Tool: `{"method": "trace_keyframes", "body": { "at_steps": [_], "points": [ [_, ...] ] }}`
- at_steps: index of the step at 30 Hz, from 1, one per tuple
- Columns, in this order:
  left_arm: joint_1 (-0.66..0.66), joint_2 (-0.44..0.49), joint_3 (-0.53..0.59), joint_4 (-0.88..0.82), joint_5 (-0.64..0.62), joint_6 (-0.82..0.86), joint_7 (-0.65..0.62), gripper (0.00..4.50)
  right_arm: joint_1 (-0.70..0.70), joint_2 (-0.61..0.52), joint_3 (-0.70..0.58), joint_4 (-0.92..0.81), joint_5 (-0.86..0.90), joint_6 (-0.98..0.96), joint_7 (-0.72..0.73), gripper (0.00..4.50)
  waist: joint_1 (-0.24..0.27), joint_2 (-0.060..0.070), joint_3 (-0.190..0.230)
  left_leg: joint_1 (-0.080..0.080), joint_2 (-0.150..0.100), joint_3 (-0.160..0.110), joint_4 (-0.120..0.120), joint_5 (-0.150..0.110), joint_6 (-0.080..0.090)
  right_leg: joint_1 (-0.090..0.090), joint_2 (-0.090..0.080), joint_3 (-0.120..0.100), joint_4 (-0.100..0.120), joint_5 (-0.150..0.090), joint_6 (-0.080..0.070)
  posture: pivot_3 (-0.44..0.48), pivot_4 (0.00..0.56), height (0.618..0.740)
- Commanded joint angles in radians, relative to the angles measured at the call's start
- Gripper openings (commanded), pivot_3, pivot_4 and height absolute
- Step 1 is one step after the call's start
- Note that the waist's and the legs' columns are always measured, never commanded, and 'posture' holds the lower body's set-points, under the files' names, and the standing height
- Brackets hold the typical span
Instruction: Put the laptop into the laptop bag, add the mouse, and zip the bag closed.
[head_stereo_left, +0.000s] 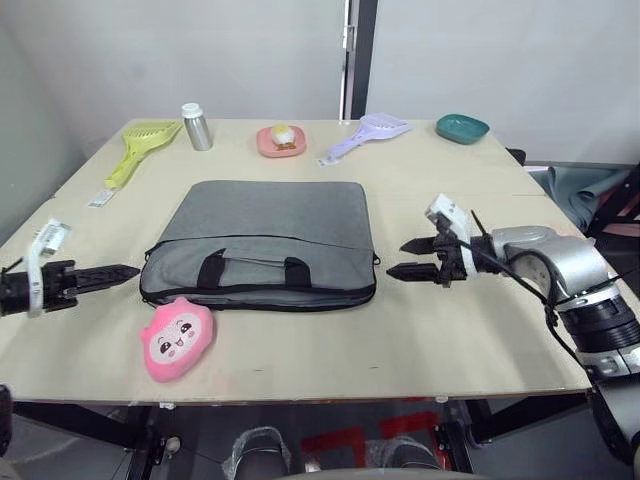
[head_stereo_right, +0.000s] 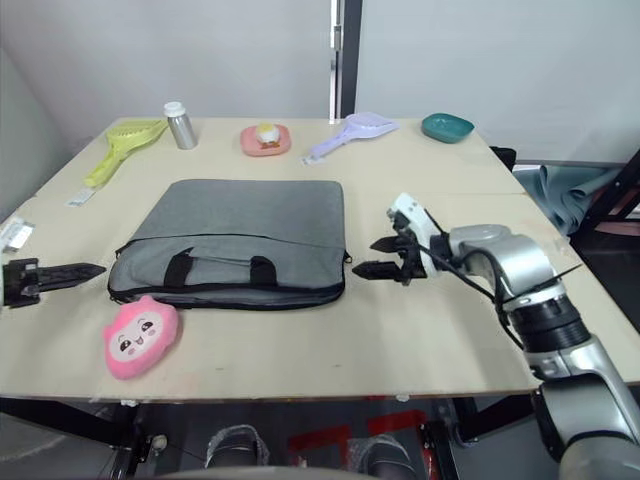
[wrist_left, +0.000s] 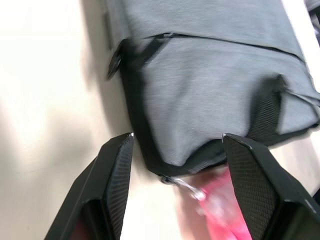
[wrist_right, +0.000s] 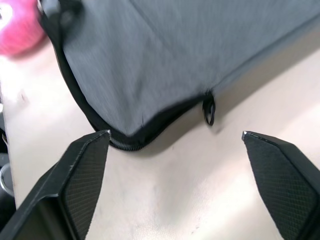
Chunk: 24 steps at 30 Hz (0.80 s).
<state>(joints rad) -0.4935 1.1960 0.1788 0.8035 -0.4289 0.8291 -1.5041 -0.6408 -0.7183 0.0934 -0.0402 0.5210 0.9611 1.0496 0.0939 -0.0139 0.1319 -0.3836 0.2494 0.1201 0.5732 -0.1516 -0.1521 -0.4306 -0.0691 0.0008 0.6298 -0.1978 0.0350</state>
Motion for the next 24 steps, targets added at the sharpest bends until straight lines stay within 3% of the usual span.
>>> {"method": "trace_keyframes", "body": {
  "at_steps": [1, 6, 10, 17, 24],
  "points": [
    [0.065, 0.069, 0.096, -0.14, -0.04, -0.066, -0.057, 2.96, -0.074, 0.051, -0.124, -0.071, 0.125, -0.006, 0.008, 4.47, -0.002, 0.0, 0.0, 0.0, 0.0, 0.0, 0.0, 0.0, 0.001, 0.0, 0.0, 0.0, 0.0, 0.0, 0.0, 0.0, 0.15, 0.74],
    [0.133, 0.028, 0.282, -0.485, -0.175, 0.013, 0.022, 2.96, -0.073, 0.156, -0.122, -0.151, 0.184, -0.012, -0.043, 4.47, 0.007, 0.0, 0.0, 0.0, 0.001, 0.0, 0.0, -0.002, 0.003, -0.001, 0.0, -0.001, 0.001, 0.0, -0.001, 0.0, 0.15, 0.74],
    [0.282, -0.057, 0.452, -0.912, -0.339, 0.025, -0.006, 2.96, -0.045, 0.231, -0.049, -0.149, 0.134, -0.073, -0.083, 4.47, 0.003, 0.0, 0.0, -0.001, -0.001, 0.001, 0.001, -0.002, 0.003, 0.001, -0.001, -0.001, 0.0, -0.001, -0.002, 0.0, 0.15, 0.74],
    [0.595, -0.107, 0.548, -1.144, -0.321, -0.049, -0.045, 2.96, -0.047, 0.314, 0.097, -0.036, 0.004, -0.225, -0.082, 4.47, -0.026, 0.003, 0.002, -0.001, 0.002, 0.001, -0.002, -0.002, 0.003, -0.002, 0.001, 0.0, 0.001, -0.001, -0.002, 0.0, 0.15, 0.74],
    [0.66, -0.146, 0.615, -1.238, -0.448, 0.002, 0.011, 2.96, -0.12, 0.375, 0.179, 0.18, -0.104, -0.336, -0.025, 2.3, -0.029, 0.004, 0.002, -0.001, 0.001, 0.001, -0.001, -0.002, 0.003, -0.002, 0.002, -0.001, 0.002, -0.001, -0.002, 0.0, 0.15, 0.74]
  ]
}}
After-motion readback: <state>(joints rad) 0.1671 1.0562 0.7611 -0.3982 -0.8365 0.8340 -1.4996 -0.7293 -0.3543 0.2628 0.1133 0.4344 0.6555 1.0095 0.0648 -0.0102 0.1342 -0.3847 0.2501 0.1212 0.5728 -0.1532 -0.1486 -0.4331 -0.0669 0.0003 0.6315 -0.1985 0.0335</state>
